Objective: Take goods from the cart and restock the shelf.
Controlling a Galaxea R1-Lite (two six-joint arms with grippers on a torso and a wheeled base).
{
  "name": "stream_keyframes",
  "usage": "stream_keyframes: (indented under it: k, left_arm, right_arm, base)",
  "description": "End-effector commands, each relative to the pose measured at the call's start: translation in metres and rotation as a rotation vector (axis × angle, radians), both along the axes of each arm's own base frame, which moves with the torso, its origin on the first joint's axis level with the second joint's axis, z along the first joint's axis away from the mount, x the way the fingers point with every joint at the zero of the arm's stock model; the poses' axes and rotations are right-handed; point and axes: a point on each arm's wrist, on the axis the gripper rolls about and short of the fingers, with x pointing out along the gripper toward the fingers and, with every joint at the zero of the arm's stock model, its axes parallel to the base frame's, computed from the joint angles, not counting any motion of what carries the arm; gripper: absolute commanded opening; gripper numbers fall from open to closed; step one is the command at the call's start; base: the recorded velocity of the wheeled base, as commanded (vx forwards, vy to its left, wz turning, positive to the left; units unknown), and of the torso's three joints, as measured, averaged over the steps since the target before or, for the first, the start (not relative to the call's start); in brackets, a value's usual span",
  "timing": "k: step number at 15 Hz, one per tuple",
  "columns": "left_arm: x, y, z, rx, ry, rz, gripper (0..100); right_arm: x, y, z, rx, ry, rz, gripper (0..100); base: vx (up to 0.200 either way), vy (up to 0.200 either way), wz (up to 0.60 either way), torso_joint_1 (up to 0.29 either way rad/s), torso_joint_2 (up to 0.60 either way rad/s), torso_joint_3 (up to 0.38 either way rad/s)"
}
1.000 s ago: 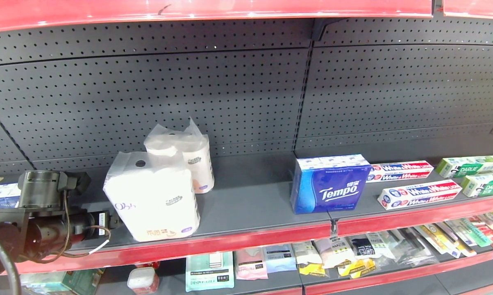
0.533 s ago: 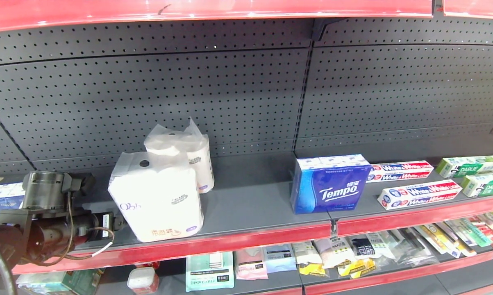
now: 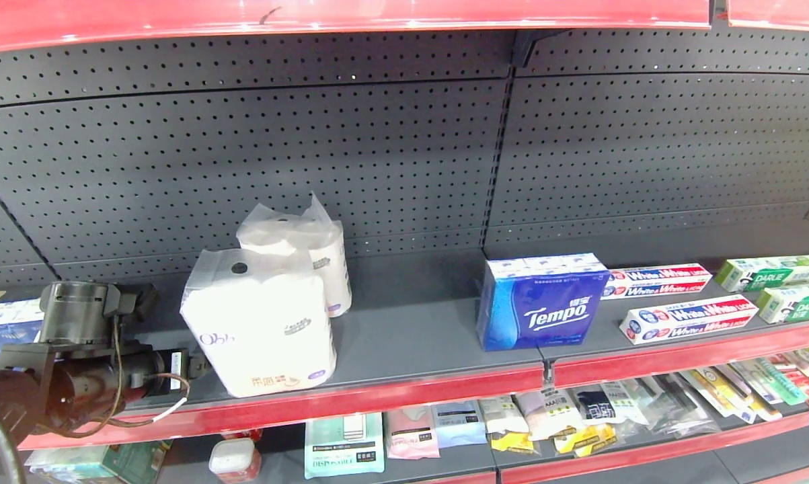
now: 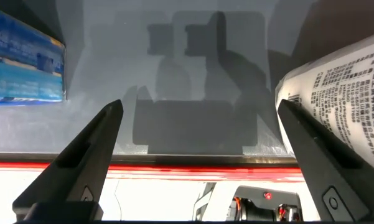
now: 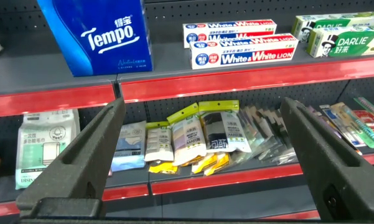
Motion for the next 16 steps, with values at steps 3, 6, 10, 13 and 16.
stream_keyframes:
  k: [3, 6, 10, 13, 16]
  left_arm:
    - [-0.0002, -0.0012, 0.0002, 0.0, -0.001, -0.004, 100]
    - [-0.0001, -0.003, -0.0002, -0.001, 0.0, -0.01, 100]
    - [-0.0001, -0.003, -0.0002, -0.005, 0.0, -0.007, 100]
    - [-0.0004, -0.0055, -0.0008, -0.006, 0.003, -0.017, 100]
    - [0.0, -0.007, -0.0009, -0.01, 0.002, -0.019, 100]
  right_arm:
    - [0.0, 0.0, 0.0003, 0.0, 0.0, 0.0, 100]
    - [0.0, 0.0, 0.0003, 0.0, 0.0, 0.0, 100]
    - [0.0001, 0.0, -0.0001, 0.0, 0.002, 0.0, 100]
    - [0.0001, 0.0, -0.0001, 0.0, 0.002, 0.0, 100]
    - [0.0, 0.0, 0.0003, 0.0, 0.0, 0.0, 100]
  base:
    - [0.0, 0.0, 0.0, 0.0, 0.0, 0.0]
    - [0.0, 0.0, 0.0, 0.0, 0.0, 0.0]
    - [0.0, 0.0, 0.0, 0.0, 0.0, 0.0]
    - [0.0, 0.0, 0.0, 0.0, 0.0, 0.0]
    - [0.0, 0.0, 0.0, 0.0, 0.0, 0.0]
